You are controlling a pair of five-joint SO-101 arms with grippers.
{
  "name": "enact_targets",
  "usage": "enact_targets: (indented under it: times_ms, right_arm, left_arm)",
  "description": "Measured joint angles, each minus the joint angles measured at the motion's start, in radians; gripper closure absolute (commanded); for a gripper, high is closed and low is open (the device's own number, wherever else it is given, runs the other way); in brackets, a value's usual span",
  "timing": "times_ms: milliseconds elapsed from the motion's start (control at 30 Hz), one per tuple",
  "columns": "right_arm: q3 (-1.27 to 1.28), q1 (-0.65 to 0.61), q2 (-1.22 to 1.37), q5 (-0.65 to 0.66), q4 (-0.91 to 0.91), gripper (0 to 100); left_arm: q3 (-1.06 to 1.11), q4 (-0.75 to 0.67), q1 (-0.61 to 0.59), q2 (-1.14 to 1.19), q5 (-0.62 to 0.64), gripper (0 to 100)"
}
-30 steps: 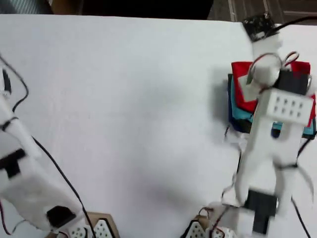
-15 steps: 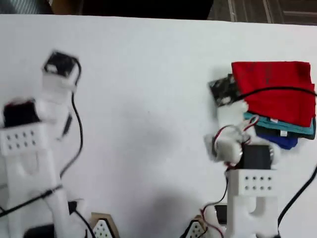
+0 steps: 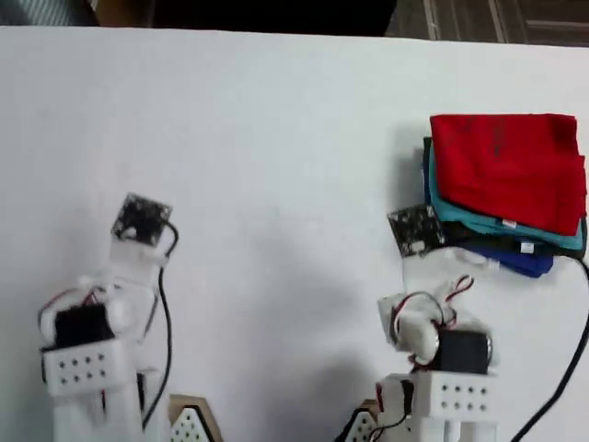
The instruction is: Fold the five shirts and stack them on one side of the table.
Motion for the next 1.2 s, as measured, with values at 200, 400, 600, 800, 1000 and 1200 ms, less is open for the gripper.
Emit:
enact_targets:
  times_ms: [200, 400, 600, 800, 1000, 1200]
  right_arm:
    - [0.321, 0.005, -0.293, 0.0, -0.1, 97.8]
    - [0.47, 0.005, -0.377, -0.041, -0.141, 97.8]
    - [0.473, -0.002, -0.393, -0.215, -0.146, 97.8]
    - [0.473, -0.1, -0.393, -0.184, -0.144, 97.8]
    - [0.473, -0.127, -0.393, -0.183, -0.144, 97.8]
    - [0.473, -0.127, -0.393, -0.183, -0.144, 97.8]
  left_arm:
    - [0.276, -0.066, 0.002, -0.279, 0.0, 97]
    - [0.414, -0.077, 0.002, -0.516, 0.147, 97]
    - [0.417, -0.069, 0.087, -0.537, 0.362, 97]
    - [0.417, -0.069, 0.325, -0.54, 0.354, 97]
    - [0.417, -0.054, 0.325, -0.54, 0.354, 97]
    - [0.417, -0.052, 0.324, -0.54, 0.354, 97]
